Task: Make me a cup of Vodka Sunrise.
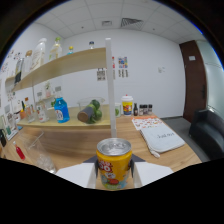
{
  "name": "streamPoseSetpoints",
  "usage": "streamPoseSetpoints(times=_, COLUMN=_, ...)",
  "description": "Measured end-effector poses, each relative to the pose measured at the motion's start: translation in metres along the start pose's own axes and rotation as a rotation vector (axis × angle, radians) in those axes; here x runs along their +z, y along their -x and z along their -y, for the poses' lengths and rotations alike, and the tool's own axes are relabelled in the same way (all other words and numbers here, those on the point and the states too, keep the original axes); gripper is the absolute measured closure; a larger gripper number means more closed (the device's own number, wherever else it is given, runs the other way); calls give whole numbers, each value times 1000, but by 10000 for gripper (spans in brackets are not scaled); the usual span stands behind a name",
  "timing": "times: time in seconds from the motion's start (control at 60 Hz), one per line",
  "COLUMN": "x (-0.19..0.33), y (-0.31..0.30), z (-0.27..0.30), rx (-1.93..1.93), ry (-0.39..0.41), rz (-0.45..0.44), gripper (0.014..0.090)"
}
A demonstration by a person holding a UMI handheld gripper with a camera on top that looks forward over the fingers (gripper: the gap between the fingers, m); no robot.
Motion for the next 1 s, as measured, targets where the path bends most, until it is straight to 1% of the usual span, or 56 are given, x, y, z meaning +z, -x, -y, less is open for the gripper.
streamPoseSetpoints(times=0.117, x=15, y=-7, z=-34, rx=22, ry=75, rz=-3, gripper=539)
streamPoseSetpoints(times=0.233, x=26, y=-11, z=-55, rx=30, ry=126, rz=-16, gripper=536)
streamPoseSetpoints(times=0.35, x=27, y=-9, z=-65, rx=13, ry=157, rz=-13, gripper=529)
streamPoseSetpoints(times=0.367, x=27, y=-9, z=-64, rx=13, ry=148, rz=-12, gripper=533)
streamPoseSetpoints(times=0.533, x=21, y=-10, z=-68, rx=17, ry=166, rz=-17, gripper=515)
streamPoseSetpoints(times=0.767, x=11, y=-16, z=-78, rx=-8, ry=205, rz=-55, gripper=506)
streamPoseSetpoints(times=0.783, x=10, y=-15, z=-78, rx=-6, ry=211, rz=-57, gripper=491)
streamPoseSetpoints(times=0.817, x=9, y=-16, z=-76, rx=2, ry=215, rz=-65, gripper=437)
streamPoseSetpoints(times=0.867, x=3, y=-18, z=-68, rx=13, ry=207, rz=-87, gripper=285)
streamPoseSetpoints(times=0.9, x=-3, y=-19, z=-61, rx=14, ry=198, rz=-105, gripper=204)
streamPoseSetpoints(times=0.933, x=-10, y=-18, z=-53, rx=14, ry=187, rz=-119, gripper=184)
streamPoseSetpoints(times=1.0, x=-28, y=-12, z=-34, rx=12, ry=165, rz=-145, gripper=194)
